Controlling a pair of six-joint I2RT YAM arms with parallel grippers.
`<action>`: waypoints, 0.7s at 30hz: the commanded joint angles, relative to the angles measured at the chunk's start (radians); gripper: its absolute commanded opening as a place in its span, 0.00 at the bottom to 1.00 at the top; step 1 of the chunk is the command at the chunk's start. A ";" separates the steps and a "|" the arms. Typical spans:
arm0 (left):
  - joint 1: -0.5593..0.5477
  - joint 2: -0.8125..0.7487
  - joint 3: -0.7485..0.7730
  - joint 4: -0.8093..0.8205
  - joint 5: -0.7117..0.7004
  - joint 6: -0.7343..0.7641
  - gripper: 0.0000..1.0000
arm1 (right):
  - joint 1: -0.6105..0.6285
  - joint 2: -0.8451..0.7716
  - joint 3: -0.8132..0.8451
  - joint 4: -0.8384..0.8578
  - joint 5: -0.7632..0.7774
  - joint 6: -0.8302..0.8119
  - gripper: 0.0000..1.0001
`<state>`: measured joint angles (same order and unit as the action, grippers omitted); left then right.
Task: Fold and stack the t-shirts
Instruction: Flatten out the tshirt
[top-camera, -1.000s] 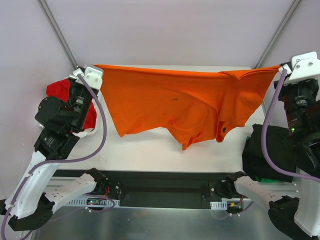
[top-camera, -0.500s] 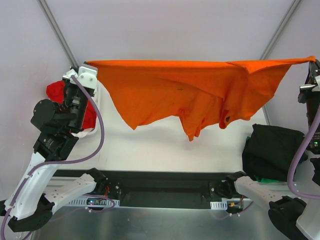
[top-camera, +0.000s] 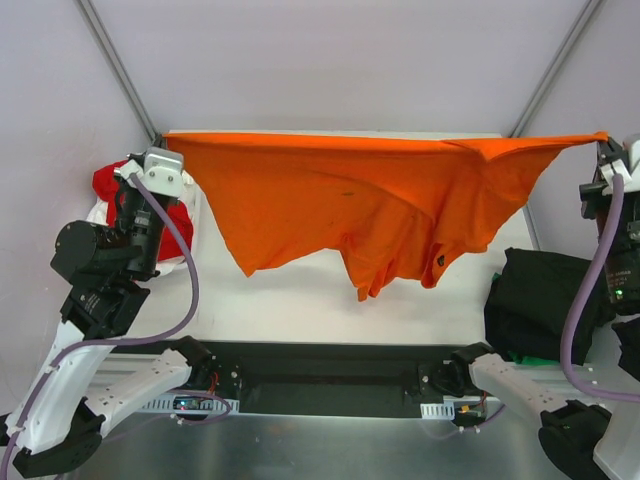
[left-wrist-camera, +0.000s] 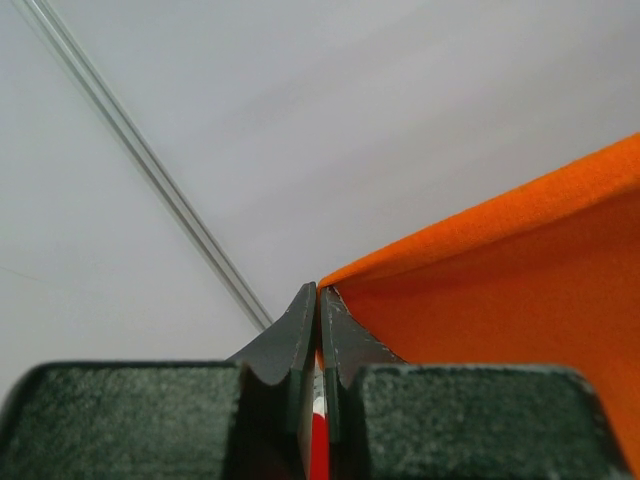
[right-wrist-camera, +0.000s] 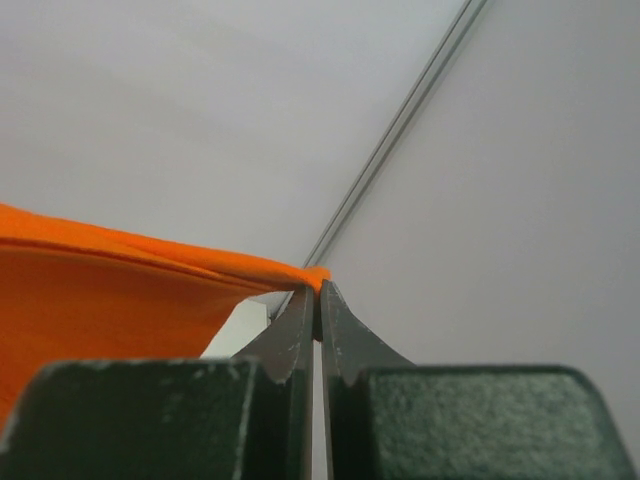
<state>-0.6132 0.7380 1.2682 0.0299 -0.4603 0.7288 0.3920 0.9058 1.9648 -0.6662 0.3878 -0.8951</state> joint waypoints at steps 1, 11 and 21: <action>0.026 -0.071 -0.047 0.030 -0.018 -0.009 0.00 | -0.005 -0.082 -0.012 0.040 0.051 0.018 0.01; 0.035 -0.189 -0.128 -0.007 0.034 -0.035 0.00 | -0.005 -0.153 -0.050 -0.016 0.028 0.059 0.01; 0.049 -0.258 -0.150 -0.047 0.057 -0.054 0.00 | -0.008 -0.159 -0.027 -0.026 0.020 0.082 0.01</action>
<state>-0.5934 0.5068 1.1275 -0.0353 -0.3248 0.6754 0.3923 0.7647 1.8996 -0.7631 0.3199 -0.8173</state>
